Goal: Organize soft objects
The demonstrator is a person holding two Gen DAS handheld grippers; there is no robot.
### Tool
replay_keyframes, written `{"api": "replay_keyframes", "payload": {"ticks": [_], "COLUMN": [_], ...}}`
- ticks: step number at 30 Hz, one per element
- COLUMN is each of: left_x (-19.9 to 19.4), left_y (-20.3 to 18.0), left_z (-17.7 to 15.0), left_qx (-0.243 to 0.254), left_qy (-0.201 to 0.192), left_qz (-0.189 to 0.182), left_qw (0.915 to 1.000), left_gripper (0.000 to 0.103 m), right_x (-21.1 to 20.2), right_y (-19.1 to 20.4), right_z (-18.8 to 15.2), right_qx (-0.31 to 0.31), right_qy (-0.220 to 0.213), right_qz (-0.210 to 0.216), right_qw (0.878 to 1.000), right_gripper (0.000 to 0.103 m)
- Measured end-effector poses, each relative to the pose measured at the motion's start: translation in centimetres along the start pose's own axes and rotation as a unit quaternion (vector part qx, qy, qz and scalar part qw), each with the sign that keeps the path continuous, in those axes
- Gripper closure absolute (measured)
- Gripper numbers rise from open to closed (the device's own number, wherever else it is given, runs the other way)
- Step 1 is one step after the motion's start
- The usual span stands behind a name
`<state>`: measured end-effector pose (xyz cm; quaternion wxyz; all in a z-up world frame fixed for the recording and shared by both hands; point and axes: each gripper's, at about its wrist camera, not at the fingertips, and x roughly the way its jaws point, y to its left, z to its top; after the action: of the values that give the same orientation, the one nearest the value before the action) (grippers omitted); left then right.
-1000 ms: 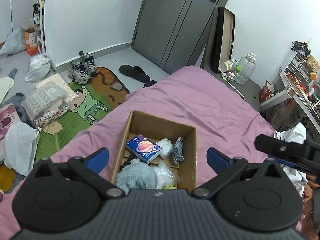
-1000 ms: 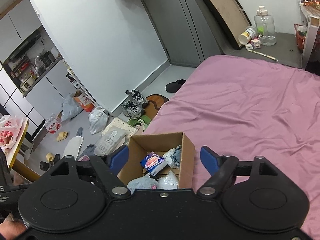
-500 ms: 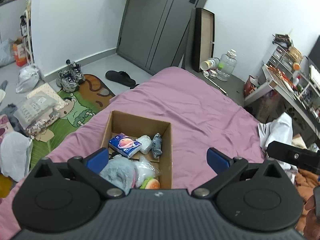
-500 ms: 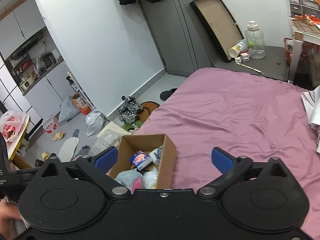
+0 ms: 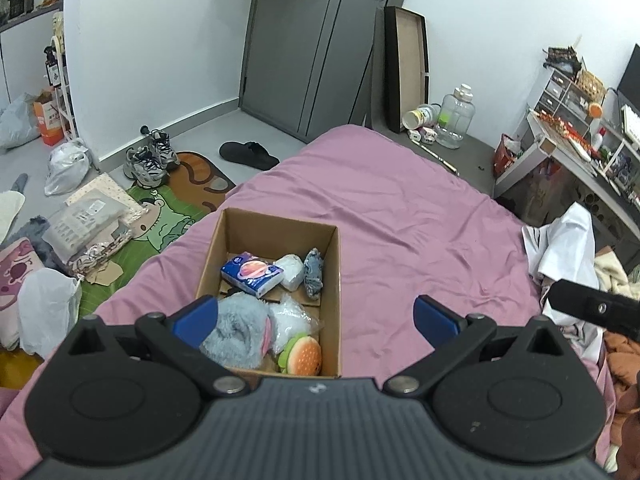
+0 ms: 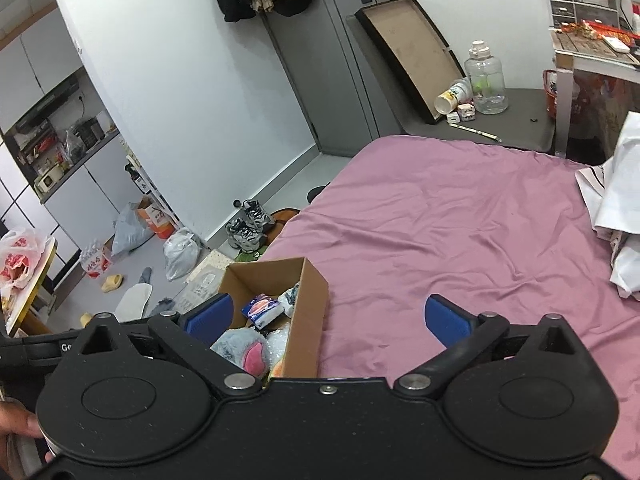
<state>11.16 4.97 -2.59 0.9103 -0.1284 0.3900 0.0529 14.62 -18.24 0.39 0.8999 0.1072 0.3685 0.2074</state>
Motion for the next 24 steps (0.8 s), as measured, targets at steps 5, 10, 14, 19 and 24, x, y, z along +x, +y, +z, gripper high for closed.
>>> {"api": "replay_keyframes", "payload": {"ticks": [5,10,14,19,24], "left_x": [0.3,0.5,0.6,0.8,1.3], "left_y": [-0.8,-1.5,-1.9,-2.3,-2.7], "left_z": [-0.8,-1.3,-1.8,-2.4,-3.2], "left_qx": [0.012,0.015,0.023,0.028,0.038], "left_qy": [0.004,0.005,0.002,0.002,0.004], "left_qz": [0.010,0.020,0.023,0.034,0.035], "left_qw": [0.9999,0.9997,0.9995,0.9990,0.9987], "left_gripper": [0.000,0.000,0.000,0.000,0.000], "right_x": [0.1,0.1,0.0,-0.2,-0.2], "right_y": [-1.1,-2.2,-3.0,-3.8,-4.4], "right_z": [-0.5,-1.7,-2.4,-2.9,-3.9], "right_qx": [0.006,0.017,0.021,0.023,0.017], "right_qy": [-0.002,-0.005,-0.002,-0.006,-0.010], "right_qz": [-0.006,0.002,0.002,0.000,-0.011], "right_qw": [1.000,1.000,1.000,1.000,1.000], "right_gripper": [0.000,0.000,0.000,0.000,0.000]}}
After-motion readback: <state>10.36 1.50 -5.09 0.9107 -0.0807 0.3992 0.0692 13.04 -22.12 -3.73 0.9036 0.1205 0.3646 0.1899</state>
